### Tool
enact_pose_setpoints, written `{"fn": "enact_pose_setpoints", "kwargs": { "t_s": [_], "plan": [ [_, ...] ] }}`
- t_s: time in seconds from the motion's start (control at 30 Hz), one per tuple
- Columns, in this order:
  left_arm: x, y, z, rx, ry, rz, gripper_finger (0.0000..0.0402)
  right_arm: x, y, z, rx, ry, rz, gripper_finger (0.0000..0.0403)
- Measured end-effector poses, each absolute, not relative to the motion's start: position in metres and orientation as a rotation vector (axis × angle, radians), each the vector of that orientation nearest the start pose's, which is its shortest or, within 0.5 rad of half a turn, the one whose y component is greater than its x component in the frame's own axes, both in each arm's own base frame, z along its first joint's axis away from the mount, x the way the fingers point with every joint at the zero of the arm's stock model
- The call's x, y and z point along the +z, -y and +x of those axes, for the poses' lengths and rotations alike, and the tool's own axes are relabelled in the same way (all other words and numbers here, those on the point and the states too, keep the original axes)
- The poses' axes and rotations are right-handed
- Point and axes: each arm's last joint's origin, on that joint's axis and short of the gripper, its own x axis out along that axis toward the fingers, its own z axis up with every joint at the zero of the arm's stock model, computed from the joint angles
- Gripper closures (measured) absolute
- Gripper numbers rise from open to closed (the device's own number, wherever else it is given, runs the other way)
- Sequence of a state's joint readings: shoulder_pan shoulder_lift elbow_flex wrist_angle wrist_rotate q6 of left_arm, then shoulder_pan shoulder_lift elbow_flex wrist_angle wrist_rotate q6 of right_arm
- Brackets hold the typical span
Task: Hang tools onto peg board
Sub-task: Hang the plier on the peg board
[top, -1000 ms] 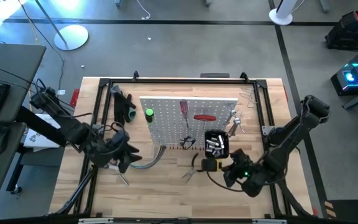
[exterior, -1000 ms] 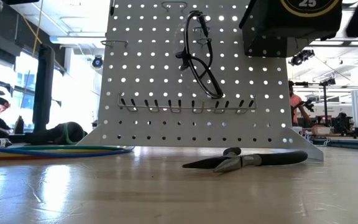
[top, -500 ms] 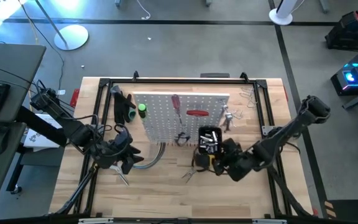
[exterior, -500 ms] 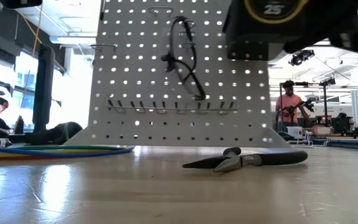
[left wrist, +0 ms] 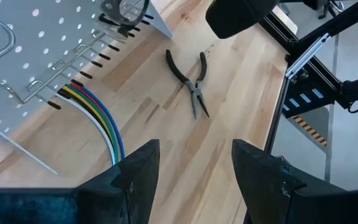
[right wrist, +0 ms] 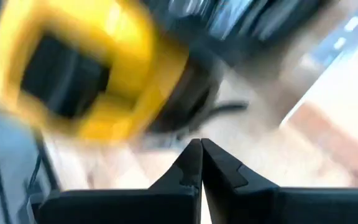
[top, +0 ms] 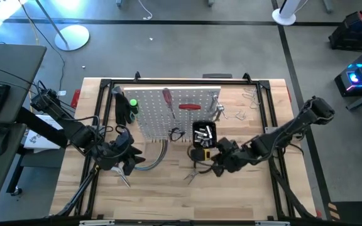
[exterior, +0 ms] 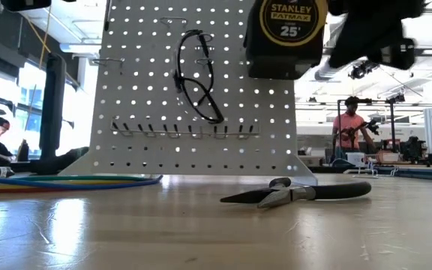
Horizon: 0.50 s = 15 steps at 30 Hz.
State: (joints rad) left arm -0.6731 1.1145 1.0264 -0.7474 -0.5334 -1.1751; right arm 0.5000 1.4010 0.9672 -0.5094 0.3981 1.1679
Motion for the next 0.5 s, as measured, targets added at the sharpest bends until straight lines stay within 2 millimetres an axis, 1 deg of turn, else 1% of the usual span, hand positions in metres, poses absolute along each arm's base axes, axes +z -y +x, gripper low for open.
{"fn": "enact_pose_setpoints", "kwargs": {
  "t_s": [0.17,0.3,0.4,0.5],
  "plan": [
    [0.309,0.122,0.176,0.286,-0.663,-0.647,0.0209,0.238,-0.143,0.239,-0.321,-0.814,0.672,0.0403],
    [0.308,0.121,0.176,0.294,-0.667,-0.65,0.0209,0.236,-0.163,0.23,-0.27,-0.826,0.682,0.0403],
    [0.308,0.121,0.175,0.301,-0.672,-0.649,0.0209,0.226,-0.178,0.228,-0.253,-0.836,0.671,0.0403],
    [0.307,0.12,0.175,0.315,-0.679,-0.661,0.0209,0.21,-0.19,0.237,-0.198,-0.866,0.632,0.0396]
  ]
}}
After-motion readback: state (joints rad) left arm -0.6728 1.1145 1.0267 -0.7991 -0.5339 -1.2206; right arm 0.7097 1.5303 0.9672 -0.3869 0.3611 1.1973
